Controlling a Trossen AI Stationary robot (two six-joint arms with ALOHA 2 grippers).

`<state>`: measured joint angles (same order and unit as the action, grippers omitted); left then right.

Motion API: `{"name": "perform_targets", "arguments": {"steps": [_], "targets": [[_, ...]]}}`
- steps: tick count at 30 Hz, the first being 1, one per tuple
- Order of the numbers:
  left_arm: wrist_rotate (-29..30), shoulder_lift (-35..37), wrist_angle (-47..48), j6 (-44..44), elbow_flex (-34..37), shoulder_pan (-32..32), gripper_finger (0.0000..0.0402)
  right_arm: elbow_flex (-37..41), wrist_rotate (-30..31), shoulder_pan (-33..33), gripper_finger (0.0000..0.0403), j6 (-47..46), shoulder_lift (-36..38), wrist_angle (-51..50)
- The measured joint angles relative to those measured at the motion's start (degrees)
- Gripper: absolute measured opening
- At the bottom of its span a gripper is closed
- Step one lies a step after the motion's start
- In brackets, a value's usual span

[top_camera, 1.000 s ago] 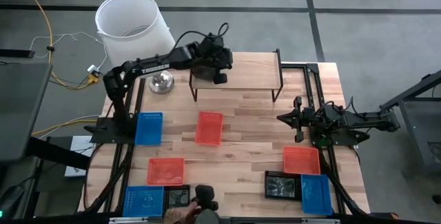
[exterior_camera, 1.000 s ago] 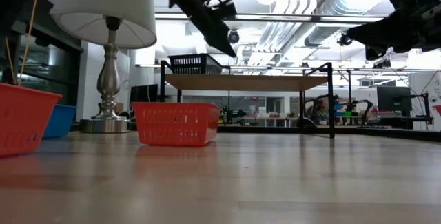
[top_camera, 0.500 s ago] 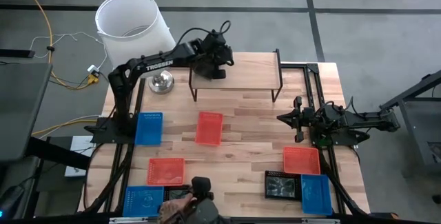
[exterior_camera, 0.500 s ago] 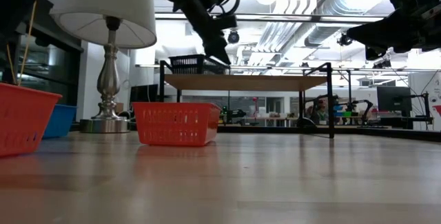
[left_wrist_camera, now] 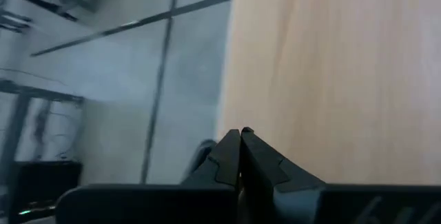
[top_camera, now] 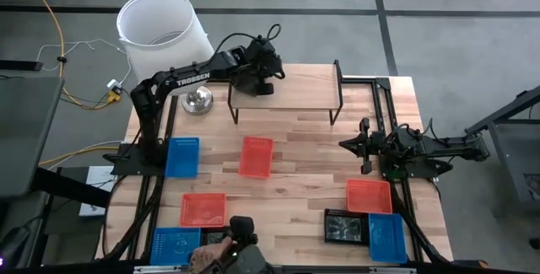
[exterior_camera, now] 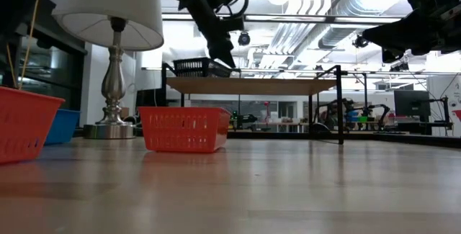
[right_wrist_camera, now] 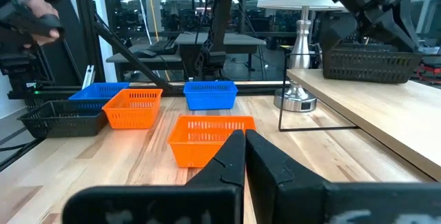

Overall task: Stack baskets on shelf by color
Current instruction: Put the top black bin on the shelf

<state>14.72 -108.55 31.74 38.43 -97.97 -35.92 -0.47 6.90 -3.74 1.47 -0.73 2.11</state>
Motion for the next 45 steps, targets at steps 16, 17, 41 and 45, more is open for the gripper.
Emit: {"name": "perform_targets", "arguments": {"steps": [16, 17, 41, 45], "targets": [[12.0, 12.2, 12.0, -1.3, 0.0, -0.1, 0.0000, 0.0, 0.0, 0.0, 0.0000, 0.0, 0.0, 0.0], [11.1, 12.4, 14.3, -2.6, 0.0, -0.3, 0.0000, 0.0, 0.0, 0.0, 0.0000, 0.0, 0.0, 0.0], [3.9, 12.3, 24.9, -13.1, 8.2, -0.3, 0.0000, 0.0, 0.0, 0.0, 0.0000, 0.0, 0.0, 0.0], [4.0, 12.3, 26.8, -14.3, 8.2, 1.0, 0.0000, 0.0, 0.0, 0.0, 0.0000, 0.0, 0.0, 0.0]]}}
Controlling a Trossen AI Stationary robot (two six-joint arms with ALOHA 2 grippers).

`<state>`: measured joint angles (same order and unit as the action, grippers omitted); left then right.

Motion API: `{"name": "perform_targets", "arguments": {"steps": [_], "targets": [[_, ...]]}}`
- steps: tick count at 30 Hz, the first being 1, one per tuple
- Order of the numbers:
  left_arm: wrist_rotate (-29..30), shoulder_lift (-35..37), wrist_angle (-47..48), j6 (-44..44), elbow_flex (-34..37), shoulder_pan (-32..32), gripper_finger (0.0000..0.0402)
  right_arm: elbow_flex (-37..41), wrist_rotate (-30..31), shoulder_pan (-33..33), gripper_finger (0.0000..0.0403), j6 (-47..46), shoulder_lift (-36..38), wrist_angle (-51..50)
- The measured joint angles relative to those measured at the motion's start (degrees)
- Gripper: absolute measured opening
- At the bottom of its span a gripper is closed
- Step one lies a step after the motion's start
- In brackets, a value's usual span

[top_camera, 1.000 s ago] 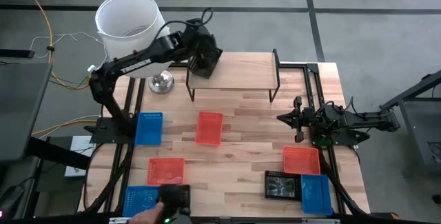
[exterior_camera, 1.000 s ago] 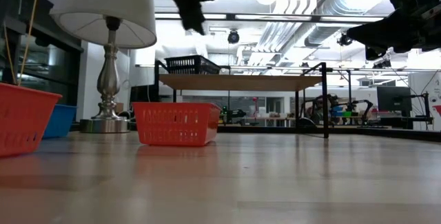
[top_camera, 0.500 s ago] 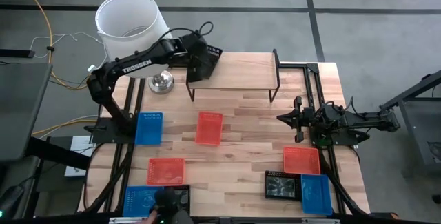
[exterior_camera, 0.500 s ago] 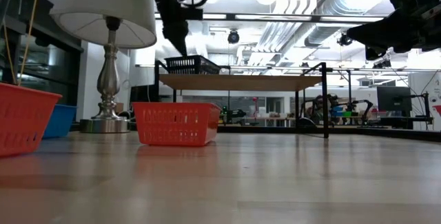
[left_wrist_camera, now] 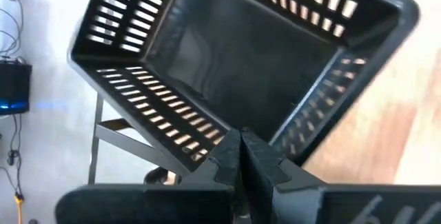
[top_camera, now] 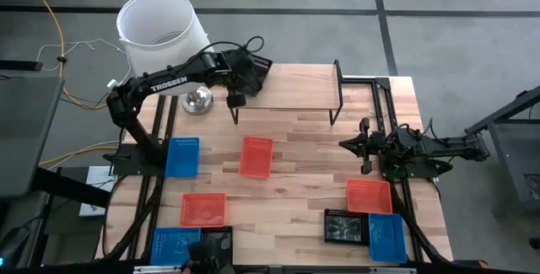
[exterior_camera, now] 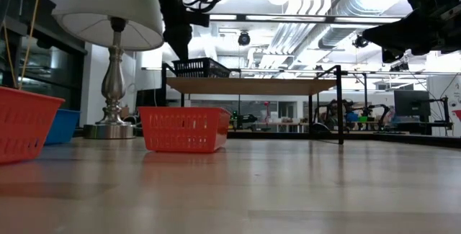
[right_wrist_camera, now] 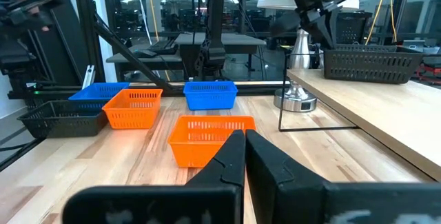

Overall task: Stack baskets on shelf by color
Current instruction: Put the top black bin on the shelf, then stack the left black bin on top of the black bin on the shelf

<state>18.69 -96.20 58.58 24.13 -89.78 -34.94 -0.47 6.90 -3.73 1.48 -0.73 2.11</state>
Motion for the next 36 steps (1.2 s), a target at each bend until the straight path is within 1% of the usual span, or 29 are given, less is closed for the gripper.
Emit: {"name": "perform_targets", "arguments": {"steps": [4, 14, 22, 25, 29, 32, 36], "targets": [[0.4, 0.0, 1.6, -1.1, 0.0, 1.4, 0.0000, 0.0, 0.0, 0.0, 0.0000, 0.0, 0.0, 0.0], [5.6, 0.0, 5.4, -4.5, 0.0, 5.6, 0.0000, 0.0, 0.0, 0.0, 0.0000, 0.0, 0.0, 0.0], [6.1, 0.0, 7.5, -6.0, 0.0, 8.6, 0.0000, 0.0, 0.0, 0.0, 0.0000, 0.0, 0.0, 0.0], [8.2, 0.0, 7.8, -6.0, -0.1, 9.5, 0.0000, 0.0, 0.0, 0.0, 0.0000, 0.0, 0.0, 0.0], [13.4, 0.0, 8.0, -6.0, -2.3, 10.1, 0.0000, 0.0, 0.0, 0.0, 0.0000, 0.0, 0.0, 0.0], [16.6, 0.0, 8.0, -6.0, -5.4, 10.4, 0.0000, 0.0, 0.0, 0.0, 0.0000, 0.0, 0.0, 0.0], [17.9, 1.1, 7.8, -7.4, -9.6, 11.4, 0.0000, 0.0, 0.0, 0.0, 0.0000, 0.0, 0.0, 0.0]]}}
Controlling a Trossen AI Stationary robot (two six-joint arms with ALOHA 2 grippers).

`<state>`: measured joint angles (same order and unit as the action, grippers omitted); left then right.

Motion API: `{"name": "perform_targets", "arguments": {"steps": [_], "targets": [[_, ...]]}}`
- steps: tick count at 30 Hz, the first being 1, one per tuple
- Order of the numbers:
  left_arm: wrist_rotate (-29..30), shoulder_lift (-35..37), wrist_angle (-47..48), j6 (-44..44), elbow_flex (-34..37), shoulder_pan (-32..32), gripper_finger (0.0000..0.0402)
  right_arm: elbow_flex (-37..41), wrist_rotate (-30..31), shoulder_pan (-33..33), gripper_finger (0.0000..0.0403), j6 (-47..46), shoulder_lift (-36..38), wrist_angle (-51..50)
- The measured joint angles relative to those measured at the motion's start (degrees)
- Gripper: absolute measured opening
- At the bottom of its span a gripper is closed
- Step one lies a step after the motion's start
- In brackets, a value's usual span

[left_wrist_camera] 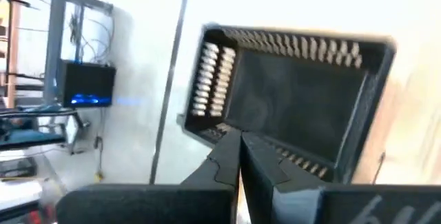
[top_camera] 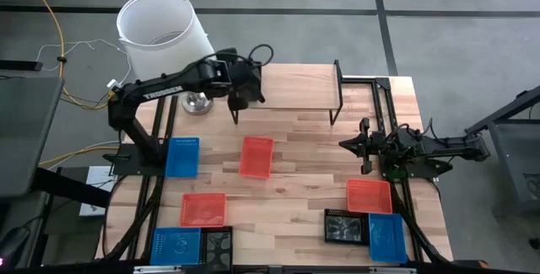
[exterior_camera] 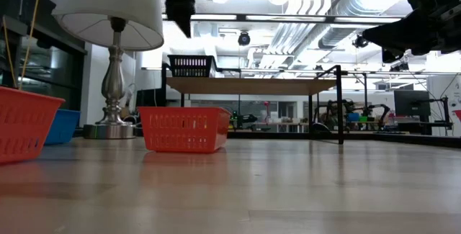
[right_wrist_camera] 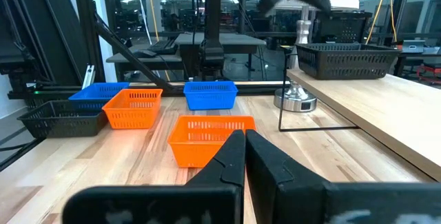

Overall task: Stack baskets on shelf by color
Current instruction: Stack the left black bin on top of the black bin on the shelf

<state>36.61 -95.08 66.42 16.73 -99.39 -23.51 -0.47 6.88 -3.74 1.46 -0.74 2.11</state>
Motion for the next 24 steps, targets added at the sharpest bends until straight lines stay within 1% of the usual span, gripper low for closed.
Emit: {"name": "perform_targets", "arguments": {"steps": [1, 3, 7, 9, 13, 17, 21, 24], "targets": [[-0.8, 0.5, 0.0, -0.9, -0.6, 0.2, 0.0000, 0.0, 0.0, 0.0, 0.0000, 0.0, 0.0, 0.0], [-4.5, 2.0, 0.0, -2.8, -1.1, 1.0, 0.0000, 0.0, 0.0, 0.0, 0.0000, 0.0, 0.0, 0.0], [-15.7, 5.8, -0.2, -7.0, 0.0, 3.9, 0.0000, 0.0, 0.0, 0.0, 0.0000, 0.0, 0.0, 0.0], [-19.4, 7.5, -0.3, -8.7, 1.5, 6.8, 0.0002, 0.0, 0.0, 0.0, 0.0000, 0.0, 0.0, 0.0], [-19.9, 10.8, -1.7, -11.5, 6.9, 15.8, 0.0012, 0.0, 0.0, 0.0, 0.0000, 0.0, 0.0, 0.0], [-19.0, 12.9, -6.8, -14.2, 14.9, 26.9, 0.0028, 0.0, 0.0, 0.0, 0.0000, 0.0, 0.0, 0.0], [-19.0, 13.2, -12.8, -18.2, 21.9, 38.2, 0.0053, 0.0, 0.0, 0.0, 0.0000, 0.0, 0.0, 0.0], [-18.2, 11.8, -17.1, -20.9, 25.1, 45.8, 0.0079, 0.0, 0.0, 0.0, 0.0000, 0.0, 0.0, 0.0]]}}
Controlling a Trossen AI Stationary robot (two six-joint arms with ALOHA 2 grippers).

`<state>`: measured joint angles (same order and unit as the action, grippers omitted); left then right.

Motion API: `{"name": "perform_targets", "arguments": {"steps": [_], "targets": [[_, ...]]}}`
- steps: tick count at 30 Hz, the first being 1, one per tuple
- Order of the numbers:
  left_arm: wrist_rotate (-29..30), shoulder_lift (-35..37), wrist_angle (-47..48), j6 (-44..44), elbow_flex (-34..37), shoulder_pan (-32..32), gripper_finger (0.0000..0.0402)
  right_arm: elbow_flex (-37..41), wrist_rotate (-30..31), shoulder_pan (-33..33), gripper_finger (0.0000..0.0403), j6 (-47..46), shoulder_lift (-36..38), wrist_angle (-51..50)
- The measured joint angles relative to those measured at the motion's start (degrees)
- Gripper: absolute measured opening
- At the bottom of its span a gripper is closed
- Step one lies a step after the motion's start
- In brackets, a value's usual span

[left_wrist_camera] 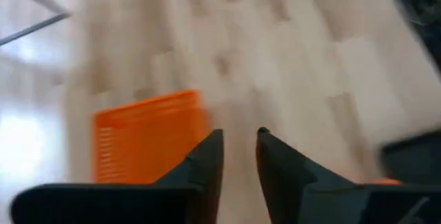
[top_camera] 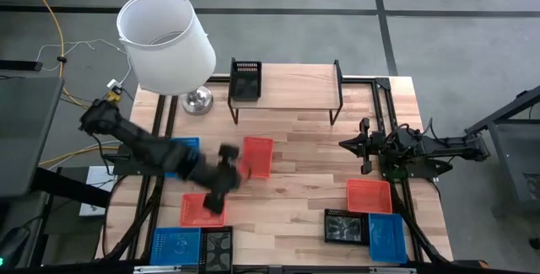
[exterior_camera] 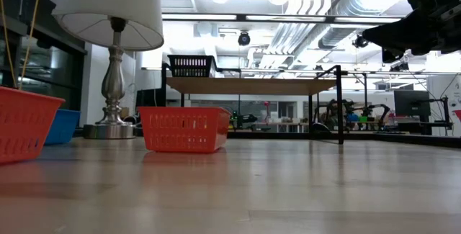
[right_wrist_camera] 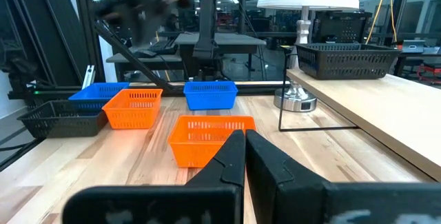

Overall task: Stack baskets on shelf by color
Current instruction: Stack the left black bin on top of the black bin on the shelf

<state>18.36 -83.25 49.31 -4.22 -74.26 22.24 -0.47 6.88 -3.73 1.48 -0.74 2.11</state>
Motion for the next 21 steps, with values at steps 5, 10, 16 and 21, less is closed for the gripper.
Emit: {"name": "perform_targets", "arguments": {"steps": [5, 10, 16, 21], "targets": [[1.7, -5.1, -1.4, -6.4, -0.3, 9.6, 0.0139, 0.0, 0.0, 0.0, 0.0000, 0.0, 0.0, 0.0], [0.8, -10.9, -2.6, -11.1, -3.0, 14.2, 0.0197, 0.0, 0.0, 0.0, 0.0000, 0.0, 0.0, 0.0], [-4.1, -18.8, -2.7, -8.5, -6.3, 16.8, 0.0224, 0.0, 0.0, 0.0, 0.0000, 0.0, 0.0, 0.0], [-4.2, -24.3, -2.6, 1.0, -8.1, 17.7, 0.0225, 0.0, 0.0, 0.0, 0.0000, 0.0, 0.0, 0.0]]}}
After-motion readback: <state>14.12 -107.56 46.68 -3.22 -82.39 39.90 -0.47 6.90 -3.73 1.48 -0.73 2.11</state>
